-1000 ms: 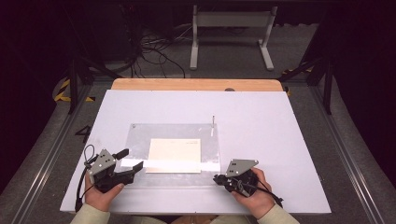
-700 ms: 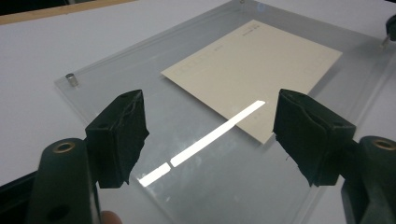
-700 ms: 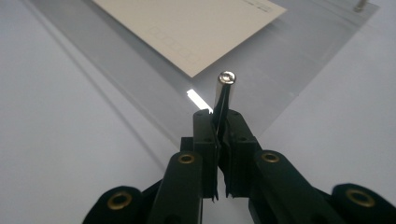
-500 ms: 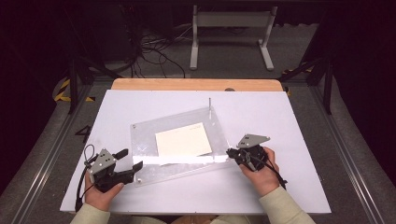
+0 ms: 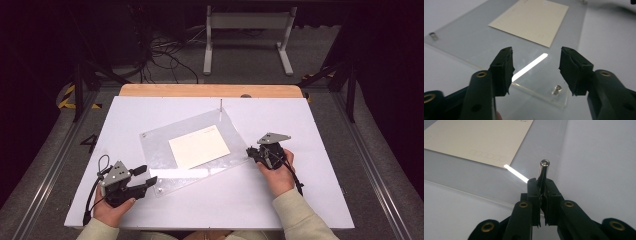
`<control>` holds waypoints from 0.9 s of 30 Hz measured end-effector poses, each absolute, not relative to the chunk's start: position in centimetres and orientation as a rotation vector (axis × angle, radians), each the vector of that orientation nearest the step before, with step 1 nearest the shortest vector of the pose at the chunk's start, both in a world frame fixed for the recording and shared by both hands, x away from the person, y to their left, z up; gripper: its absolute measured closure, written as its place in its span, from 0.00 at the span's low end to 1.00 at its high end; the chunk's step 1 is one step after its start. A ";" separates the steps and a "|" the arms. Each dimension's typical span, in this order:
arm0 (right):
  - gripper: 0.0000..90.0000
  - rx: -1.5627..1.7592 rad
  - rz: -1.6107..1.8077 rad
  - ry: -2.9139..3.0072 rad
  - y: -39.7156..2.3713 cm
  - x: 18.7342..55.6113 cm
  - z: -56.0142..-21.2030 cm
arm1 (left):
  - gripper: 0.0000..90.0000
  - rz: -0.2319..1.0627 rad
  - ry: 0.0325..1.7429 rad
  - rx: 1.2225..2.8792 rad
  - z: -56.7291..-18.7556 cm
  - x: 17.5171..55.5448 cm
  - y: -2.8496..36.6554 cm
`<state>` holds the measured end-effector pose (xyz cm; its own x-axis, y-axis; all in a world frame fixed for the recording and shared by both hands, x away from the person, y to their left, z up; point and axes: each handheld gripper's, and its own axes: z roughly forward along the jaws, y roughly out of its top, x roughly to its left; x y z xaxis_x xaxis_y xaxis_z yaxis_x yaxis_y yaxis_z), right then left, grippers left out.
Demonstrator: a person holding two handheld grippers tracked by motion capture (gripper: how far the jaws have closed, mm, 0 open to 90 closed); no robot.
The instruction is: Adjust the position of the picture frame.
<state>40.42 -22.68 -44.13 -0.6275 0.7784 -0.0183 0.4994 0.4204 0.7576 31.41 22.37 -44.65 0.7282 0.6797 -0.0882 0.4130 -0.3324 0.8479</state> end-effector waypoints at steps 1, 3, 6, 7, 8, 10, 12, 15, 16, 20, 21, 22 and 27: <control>0.88 1.100 1.064 2.302 -22.8 40.3 -44.0 | 0.55 0.332 0.815 2.000 -44.7 31.4 22.1; 0.82 1.114 1.106 2.279 -23.1 40.0 -43.6 | 0.59 0.296 0.782 2.059 -44.8 31.4 21.5; 0.79 1.130 1.139 2.267 -24.0 39.3 -43.1 | 0.69 0.256 0.778 2.157 -45.4 31.7 20.7; 0.79 1.131 1.143 2.268 -24.1 39.2 -43.0 | 0.70 0.248 0.776 2.174 -45.6 31.8 20.7; 0.79 1.131 1.143 2.268 -24.1 39.2 -43.0 | 0.72 0.248 0.776 2.174 -45.6 31.8 20.7; 0.78 1.130 1.150 2.266 -24.4 38.8 -42.9 | 0.76 0.227 0.771 2.193 -45.6 31.9 20.6; 0.78 1.127 1.161 2.257 -24.6 38.6 -42.8 | 0.84 0.193 0.753 2.230 -45.8 32.0 20.2; 0.79 1.136 1.196 2.233 -25.3 38.1 -42.4 | 0.92 0.262 0.718 2.314 -45.3 31.8 19.5; 0.79 1.136 1.196 2.233 -25.3 38.1 -42.4 | 0.92 0.262 0.718 2.314 -45.3 31.8 19.5; 0.79 1.144 1.234 2.196 -26.5 37.2 -41.7 | 0.93 0.139 0.677 2.314 -45.3 32.0 18.8; 0.79 1.152 1.241 2.184 -26.8 37.0 -41.5 | 0.93 0.130 0.653 2.319 -45.3 31.9 18.3; 0.79 1.152 1.241 2.184 -26.8 37.0 -41.5 | 0.93 0.130 0.653 2.319 -45.3 31.9 18.3; 0.79 1.179 1.256 2.148 -28.2 35.9 -41.1 | 0.93 0.065 0.524 2.359 -45.1 31.4 15.3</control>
<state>35.87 -28.22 -41.12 -0.5724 0.8160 0.0811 0.4708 0.2460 0.8473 31.42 15.29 -45.10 0.9165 0.3879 -0.0978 0.3523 -0.6671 0.6564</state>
